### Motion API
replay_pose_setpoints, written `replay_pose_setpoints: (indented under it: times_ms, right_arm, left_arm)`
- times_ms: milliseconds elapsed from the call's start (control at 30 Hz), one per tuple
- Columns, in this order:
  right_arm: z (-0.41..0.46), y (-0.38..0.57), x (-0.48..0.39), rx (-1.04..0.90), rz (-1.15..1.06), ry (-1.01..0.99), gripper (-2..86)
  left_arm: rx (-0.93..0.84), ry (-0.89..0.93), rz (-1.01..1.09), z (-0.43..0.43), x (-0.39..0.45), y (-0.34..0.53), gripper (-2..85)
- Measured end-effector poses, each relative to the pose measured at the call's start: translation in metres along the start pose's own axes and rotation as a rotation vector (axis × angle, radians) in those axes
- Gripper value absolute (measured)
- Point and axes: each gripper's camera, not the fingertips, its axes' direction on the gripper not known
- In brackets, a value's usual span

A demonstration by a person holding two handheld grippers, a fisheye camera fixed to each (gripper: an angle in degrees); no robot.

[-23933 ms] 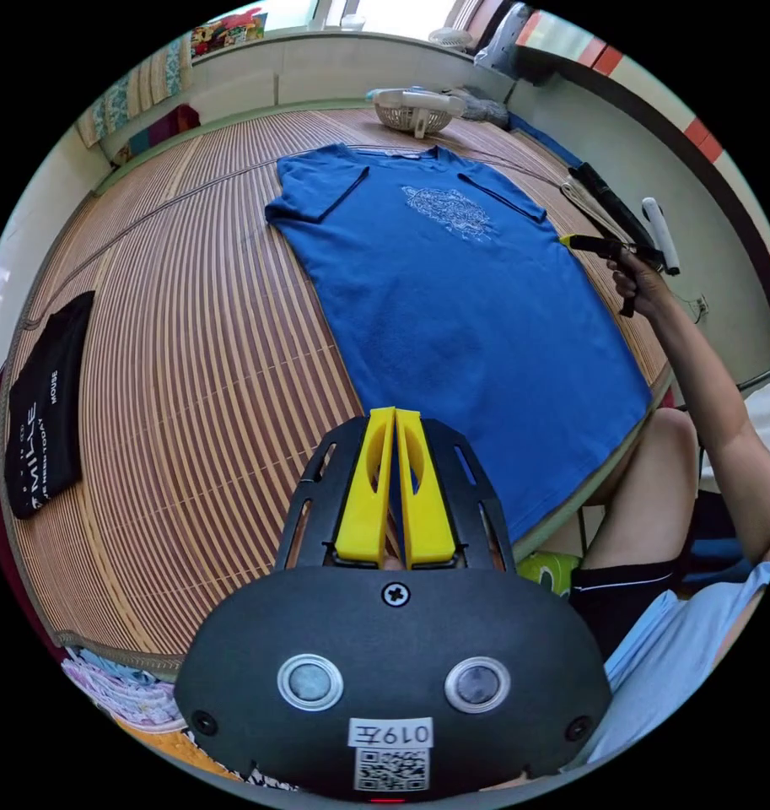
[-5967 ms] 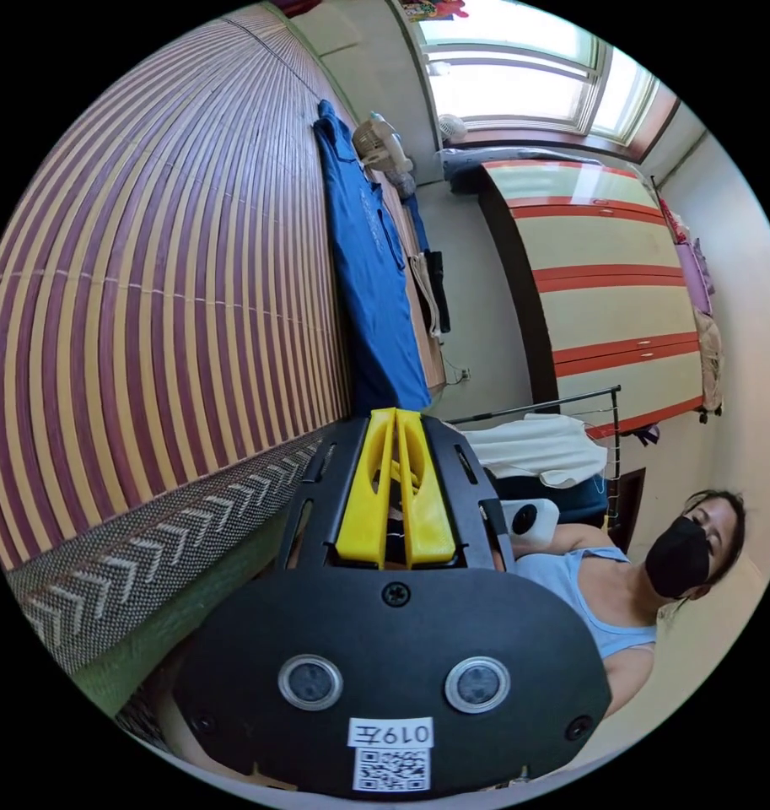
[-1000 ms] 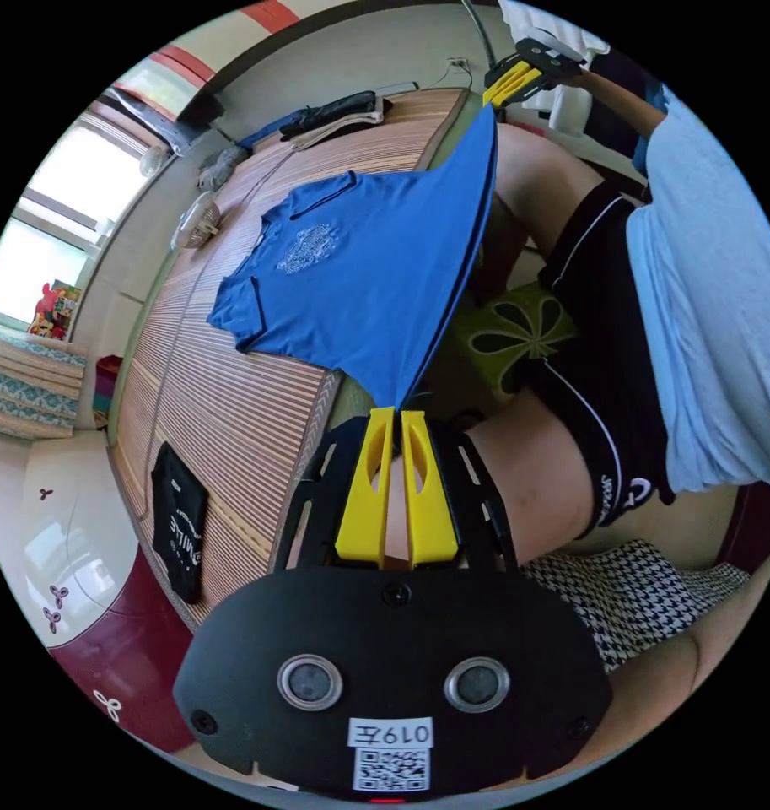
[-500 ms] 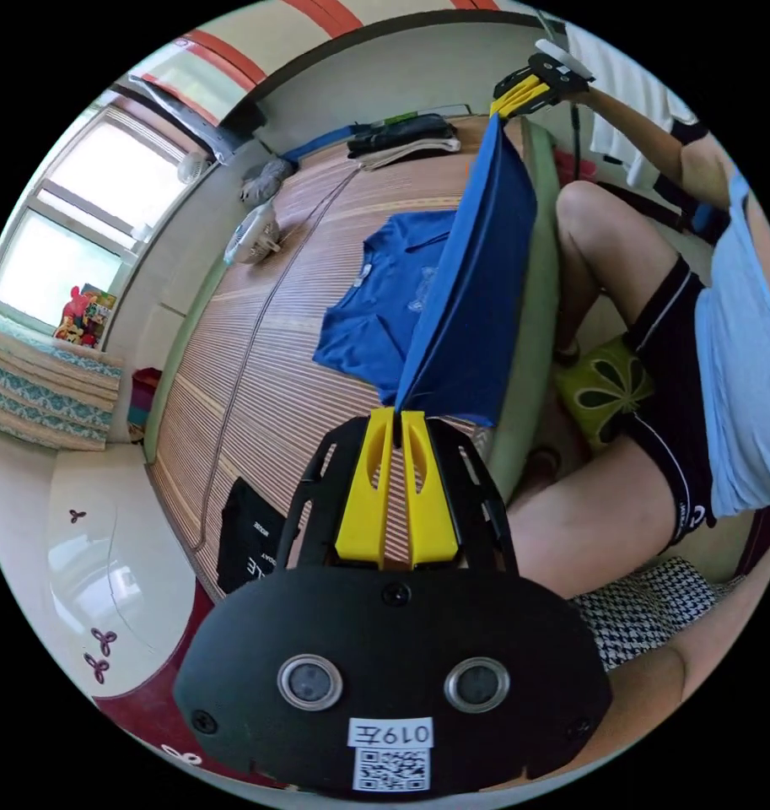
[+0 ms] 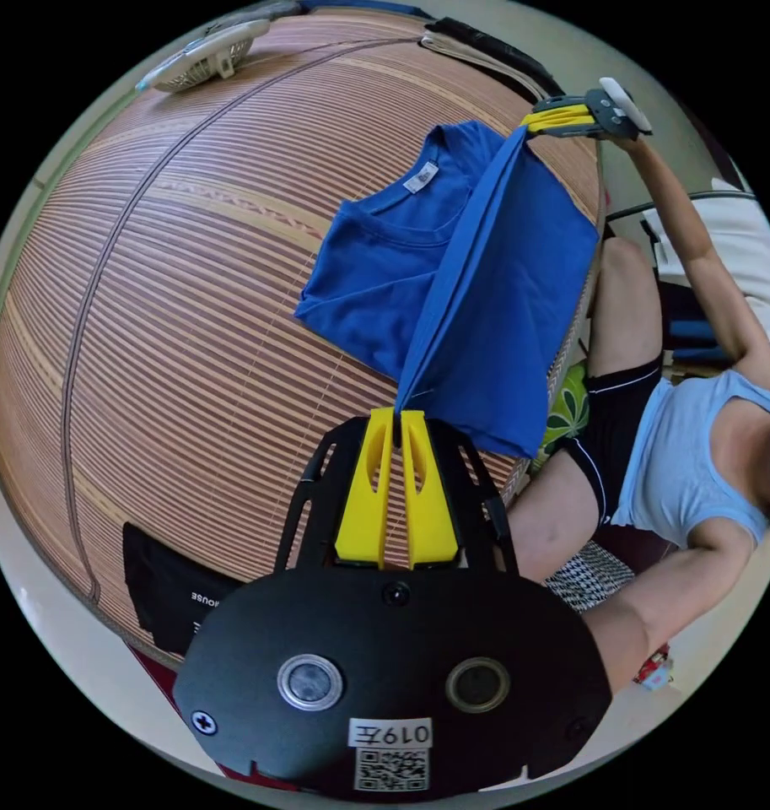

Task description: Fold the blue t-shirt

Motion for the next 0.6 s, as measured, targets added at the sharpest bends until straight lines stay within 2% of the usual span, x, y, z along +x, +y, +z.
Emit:
replay_pose_setpoints:
  times_ms: [167,300,600]
  right_arm:
    - [-0.018,-0.017,0.029,0.044,0.016,0.019,-0.9]
    - [-0.032,-0.032,0.057,0.071,0.046,0.008,-0.9]
    - [-0.020,-0.068,0.111,-0.027,0.071,-0.106,-0.8]
  left_arm:
    - [0.045,0.063,0.004,-0.045,-0.062,-0.022,0.9]
    - [0.004,0.085,-0.047,-0.052,-0.104,-0.043,1.0]
    - [-0.065,0.071,-0.119,-0.039,-0.169,-0.083,1.0]
